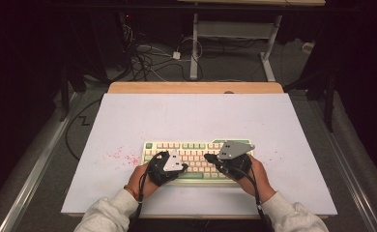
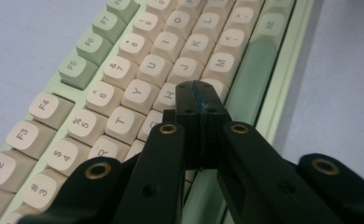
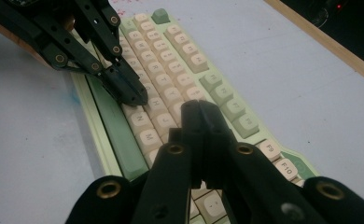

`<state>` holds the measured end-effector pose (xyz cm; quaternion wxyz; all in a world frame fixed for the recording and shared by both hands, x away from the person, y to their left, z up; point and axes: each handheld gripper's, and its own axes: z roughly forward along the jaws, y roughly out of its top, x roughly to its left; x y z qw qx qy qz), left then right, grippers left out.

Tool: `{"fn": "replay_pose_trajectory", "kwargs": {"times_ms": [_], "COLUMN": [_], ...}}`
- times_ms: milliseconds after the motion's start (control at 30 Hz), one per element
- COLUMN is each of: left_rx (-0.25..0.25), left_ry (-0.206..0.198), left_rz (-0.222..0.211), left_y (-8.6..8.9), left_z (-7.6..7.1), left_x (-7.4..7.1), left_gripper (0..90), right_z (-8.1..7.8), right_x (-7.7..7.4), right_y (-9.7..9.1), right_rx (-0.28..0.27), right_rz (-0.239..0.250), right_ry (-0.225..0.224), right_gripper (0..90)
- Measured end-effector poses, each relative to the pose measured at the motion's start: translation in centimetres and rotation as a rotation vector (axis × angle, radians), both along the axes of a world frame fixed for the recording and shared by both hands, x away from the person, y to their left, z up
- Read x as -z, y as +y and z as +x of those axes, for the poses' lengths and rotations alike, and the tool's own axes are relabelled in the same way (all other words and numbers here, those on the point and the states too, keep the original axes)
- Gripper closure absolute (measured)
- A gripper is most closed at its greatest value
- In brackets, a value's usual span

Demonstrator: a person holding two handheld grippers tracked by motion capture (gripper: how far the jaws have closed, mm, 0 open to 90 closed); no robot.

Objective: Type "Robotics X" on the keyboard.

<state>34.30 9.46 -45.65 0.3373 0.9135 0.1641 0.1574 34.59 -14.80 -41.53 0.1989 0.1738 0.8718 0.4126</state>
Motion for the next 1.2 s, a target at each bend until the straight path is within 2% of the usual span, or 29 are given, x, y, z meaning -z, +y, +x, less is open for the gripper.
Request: {"fn": "replay_pose_trajectory", "kwargs": {"times_ms": [200,367,733,1200], "left_rx": [-0.002,-0.024,-0.079,-0.12], "left_ry": [-0.046,-0.077,-0.107,-0.126], "left_rz": [-0.049,-0.091,-0.151,-0.163], "left_y": [0.5,1.4,3.8,5.9], "left_z": [-0.6,-0.7,-0.7,-0.8], "left_x": [-1.0,-2.0,-3.1,-3.2], "left_gripper": [87.9,87.9,87.9,87.9], "right_z": [-0.2,-0.2,-0.2,-0.1], "right_x": [-0.2,-0.5,-0.6,-0.7], "right_y": [-0.1,-0.2,-0.3,-0.4], "right_rx": [0.009,0.008,0.008,0.016], "right_rz": [0.003,0.01,0.016,0.017], "right_ry": [-0.004,-0.014,-0.017,-0.018], "right_gripper": [90.0,90.0,90.0,90.0]}}
